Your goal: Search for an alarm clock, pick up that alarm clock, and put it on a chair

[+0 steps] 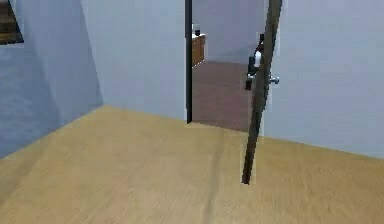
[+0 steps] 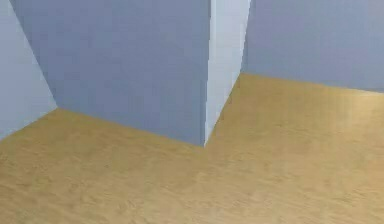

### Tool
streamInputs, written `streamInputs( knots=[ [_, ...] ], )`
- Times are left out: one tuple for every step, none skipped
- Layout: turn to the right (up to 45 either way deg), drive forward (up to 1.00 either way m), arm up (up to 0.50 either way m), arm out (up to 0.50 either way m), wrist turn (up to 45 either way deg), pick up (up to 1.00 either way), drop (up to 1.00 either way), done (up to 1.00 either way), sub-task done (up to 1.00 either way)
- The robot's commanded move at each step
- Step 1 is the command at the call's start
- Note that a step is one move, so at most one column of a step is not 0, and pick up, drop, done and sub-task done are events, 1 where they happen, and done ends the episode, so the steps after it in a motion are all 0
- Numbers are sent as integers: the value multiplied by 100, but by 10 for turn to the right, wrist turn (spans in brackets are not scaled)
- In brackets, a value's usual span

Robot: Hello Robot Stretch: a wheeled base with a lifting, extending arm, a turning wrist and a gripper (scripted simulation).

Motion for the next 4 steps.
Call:
streamInputs(
  knots=[
    [0, 100, 0, 0, 0, 0, 0, 0, 0],
    [0, 45, 0, 0, 0, 0, 0, 0, 0],
    [120, 0, 0, 0, 0, 0, 0, 0, 0],
    [0, 100, 0, 0, 0, 0, 0, 0, 0]
  ],
)
